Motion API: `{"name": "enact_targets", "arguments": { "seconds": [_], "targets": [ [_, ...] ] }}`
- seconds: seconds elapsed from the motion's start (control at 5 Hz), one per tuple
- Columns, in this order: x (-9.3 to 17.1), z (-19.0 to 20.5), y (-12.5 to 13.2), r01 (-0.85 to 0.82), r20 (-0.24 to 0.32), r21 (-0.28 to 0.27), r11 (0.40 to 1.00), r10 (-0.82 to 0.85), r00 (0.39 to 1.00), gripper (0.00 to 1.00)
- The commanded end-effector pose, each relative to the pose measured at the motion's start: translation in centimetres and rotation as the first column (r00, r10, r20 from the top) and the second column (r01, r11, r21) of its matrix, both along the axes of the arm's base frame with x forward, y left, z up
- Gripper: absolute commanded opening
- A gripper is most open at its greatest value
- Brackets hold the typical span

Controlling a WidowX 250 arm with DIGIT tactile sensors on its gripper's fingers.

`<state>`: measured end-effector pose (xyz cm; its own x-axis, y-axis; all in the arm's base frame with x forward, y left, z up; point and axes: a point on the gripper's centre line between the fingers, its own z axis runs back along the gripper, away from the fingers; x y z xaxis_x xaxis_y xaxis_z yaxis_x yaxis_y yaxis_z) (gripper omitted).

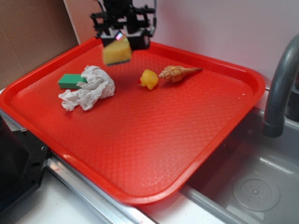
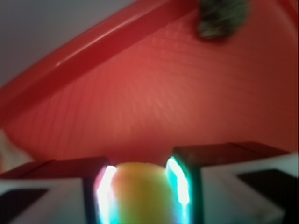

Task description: Grab the green sponge.

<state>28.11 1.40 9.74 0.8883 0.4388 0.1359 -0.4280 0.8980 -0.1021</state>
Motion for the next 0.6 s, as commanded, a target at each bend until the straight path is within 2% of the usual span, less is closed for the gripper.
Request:
{"name": "enact_targets", "arguments": {
  "seconds": [0.0,0.2,0.4],
  "targets": [
    [-6.2,8.4,-1.1,0.262,0.128,-0.097,0.960,-0.249,0.960,0.00],
    [-8.3,10.3,-2.1,0.338,0.132,-0.137,0.931,-0.321,0.938,0.00],
    [-8.6,10.4,-2.0,0.361,0.107,-0.144,0.921,-0.348,0.931,0.00]
  ]
}}
